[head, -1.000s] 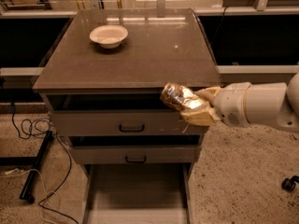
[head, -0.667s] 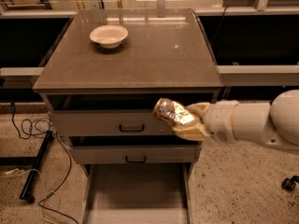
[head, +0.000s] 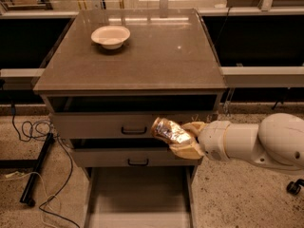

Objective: Place orange can into bottom drawer

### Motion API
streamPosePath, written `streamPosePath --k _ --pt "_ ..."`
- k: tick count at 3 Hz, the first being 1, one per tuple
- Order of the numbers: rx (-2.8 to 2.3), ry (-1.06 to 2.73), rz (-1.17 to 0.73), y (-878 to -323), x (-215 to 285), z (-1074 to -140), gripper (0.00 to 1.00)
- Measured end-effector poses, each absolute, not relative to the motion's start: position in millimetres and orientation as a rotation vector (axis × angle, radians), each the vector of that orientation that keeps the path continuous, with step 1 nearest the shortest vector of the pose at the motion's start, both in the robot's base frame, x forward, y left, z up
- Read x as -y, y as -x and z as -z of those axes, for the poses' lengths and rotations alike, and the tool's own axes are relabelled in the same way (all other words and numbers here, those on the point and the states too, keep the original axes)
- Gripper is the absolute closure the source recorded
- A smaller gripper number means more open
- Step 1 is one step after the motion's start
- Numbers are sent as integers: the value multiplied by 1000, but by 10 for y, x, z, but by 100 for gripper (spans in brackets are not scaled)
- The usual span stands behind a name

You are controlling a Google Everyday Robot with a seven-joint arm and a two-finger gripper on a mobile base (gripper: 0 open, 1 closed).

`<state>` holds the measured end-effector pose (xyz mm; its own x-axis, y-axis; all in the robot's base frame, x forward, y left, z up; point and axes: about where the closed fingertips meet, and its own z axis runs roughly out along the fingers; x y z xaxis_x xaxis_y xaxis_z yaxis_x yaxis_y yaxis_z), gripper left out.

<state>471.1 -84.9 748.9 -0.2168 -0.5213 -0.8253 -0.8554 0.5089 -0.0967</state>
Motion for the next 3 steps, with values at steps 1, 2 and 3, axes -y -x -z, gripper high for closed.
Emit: streamPosePath --k 1,2,3 --pt "-1911 1134 -500 -4769 825 -7331 100" --pt "-1947 1136 -537 -4818 788 -6950 100" --pt "-1979 1144 -560 -4816 778 -6516 100"
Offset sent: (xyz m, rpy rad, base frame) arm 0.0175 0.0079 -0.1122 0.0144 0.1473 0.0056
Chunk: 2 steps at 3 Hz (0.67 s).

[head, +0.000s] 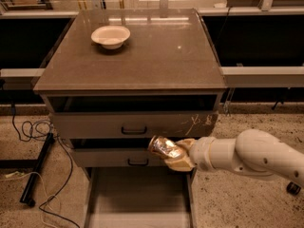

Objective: Place orange can into bottom drawer

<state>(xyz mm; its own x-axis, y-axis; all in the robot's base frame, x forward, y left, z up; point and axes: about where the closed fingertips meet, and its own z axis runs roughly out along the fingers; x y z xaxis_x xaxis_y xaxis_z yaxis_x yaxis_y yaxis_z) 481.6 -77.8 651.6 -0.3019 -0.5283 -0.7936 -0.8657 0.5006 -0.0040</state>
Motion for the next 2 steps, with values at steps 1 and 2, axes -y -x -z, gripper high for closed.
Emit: streamPosePath --k 1,2 --pt "-1986 1165 -568 -4737 746 -5952 100" --pt "-1987 1170 -578 -4697 711 -5548 100"
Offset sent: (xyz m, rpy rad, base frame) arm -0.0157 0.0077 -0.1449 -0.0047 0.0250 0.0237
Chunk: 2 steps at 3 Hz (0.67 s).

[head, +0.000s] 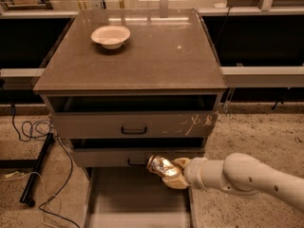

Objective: Place orange can into bottom drawer

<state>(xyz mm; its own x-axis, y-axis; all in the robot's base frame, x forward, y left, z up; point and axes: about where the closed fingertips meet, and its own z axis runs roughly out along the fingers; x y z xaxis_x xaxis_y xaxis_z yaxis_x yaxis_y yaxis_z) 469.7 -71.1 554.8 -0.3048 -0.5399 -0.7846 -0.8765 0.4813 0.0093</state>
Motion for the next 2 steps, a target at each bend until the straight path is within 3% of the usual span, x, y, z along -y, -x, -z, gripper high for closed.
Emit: streamPosePath --k 2 --pt "-2076 1158 -633 -4207 582 -4295 100"
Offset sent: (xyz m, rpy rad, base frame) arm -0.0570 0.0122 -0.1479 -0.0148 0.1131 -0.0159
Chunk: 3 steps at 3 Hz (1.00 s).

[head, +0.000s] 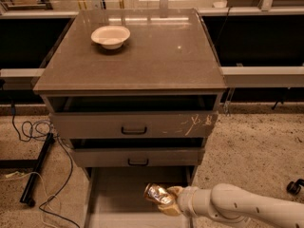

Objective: Place orange can into bottom drawer

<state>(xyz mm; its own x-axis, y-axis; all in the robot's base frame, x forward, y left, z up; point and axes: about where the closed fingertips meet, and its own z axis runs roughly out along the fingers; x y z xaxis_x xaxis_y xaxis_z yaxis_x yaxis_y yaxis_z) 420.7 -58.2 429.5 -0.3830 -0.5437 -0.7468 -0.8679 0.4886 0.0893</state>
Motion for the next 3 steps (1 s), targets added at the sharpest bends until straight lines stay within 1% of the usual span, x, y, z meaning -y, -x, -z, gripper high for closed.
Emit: streamPosePath --k 1,2,3 --pt "-2069 1162 -631 -4175 569 -4259 100" --pt "-2033 1165 -617 -4281 580 -4114 100" --pt "-1991 1169 -586 -4504 622 -3901 100"
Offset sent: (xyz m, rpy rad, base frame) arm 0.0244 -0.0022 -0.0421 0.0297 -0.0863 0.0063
